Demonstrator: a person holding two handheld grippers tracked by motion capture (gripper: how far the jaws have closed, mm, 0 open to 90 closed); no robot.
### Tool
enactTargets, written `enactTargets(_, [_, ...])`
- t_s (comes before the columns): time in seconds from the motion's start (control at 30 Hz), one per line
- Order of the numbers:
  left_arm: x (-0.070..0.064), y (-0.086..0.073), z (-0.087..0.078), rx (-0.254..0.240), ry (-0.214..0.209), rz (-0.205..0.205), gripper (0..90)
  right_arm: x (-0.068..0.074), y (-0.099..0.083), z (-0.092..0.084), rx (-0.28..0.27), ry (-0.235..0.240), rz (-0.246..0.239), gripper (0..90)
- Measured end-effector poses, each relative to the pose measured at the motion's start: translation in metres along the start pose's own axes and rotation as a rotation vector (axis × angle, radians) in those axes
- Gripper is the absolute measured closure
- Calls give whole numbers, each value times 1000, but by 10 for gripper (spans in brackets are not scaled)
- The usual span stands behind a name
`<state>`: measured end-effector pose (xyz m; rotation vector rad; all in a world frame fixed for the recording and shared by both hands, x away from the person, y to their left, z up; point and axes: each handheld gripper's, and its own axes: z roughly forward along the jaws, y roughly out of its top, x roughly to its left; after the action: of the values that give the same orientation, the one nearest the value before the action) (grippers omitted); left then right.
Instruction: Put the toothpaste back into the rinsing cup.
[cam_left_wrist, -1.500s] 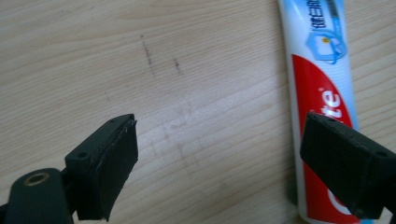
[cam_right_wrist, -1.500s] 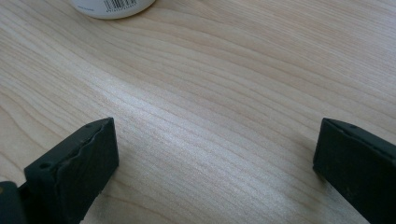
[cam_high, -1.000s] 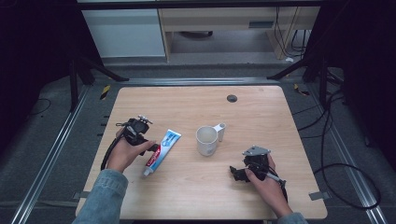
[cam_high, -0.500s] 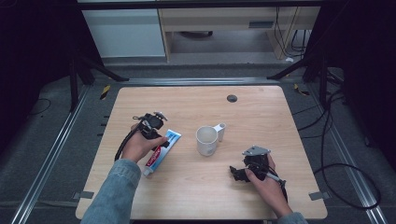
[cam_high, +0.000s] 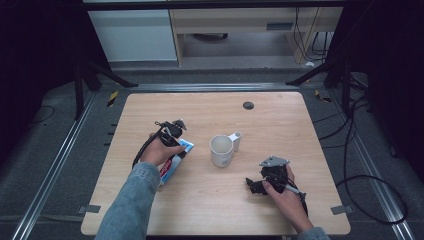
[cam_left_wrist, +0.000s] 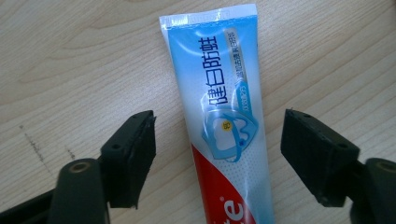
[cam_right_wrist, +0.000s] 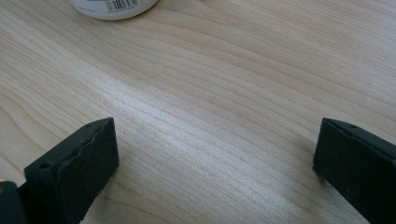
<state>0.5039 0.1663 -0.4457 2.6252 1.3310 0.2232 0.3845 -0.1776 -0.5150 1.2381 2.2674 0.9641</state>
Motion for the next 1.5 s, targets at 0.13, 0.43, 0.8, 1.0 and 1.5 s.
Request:
enactTargets(0.13, [-3,3,8,19,-8,-3,298,0,0,0,-2,0,0,3])
enactTargets(0.43, [-1,6,9,29,-14,-21,347,0,0,-1,0,6,4,3])
enactTargets(0.8, [2,4,19,54,-41,-34,409,0,0,0,-1,4,-2,3])
enactTargets(1.0, [3,3,20,57,-42,-34,422,0,0,0,-1,4,-1,3])
enactTargets(1.5, [-2,4,19,55,-33,-14,538,0,0,0,-1,4,-2,3])
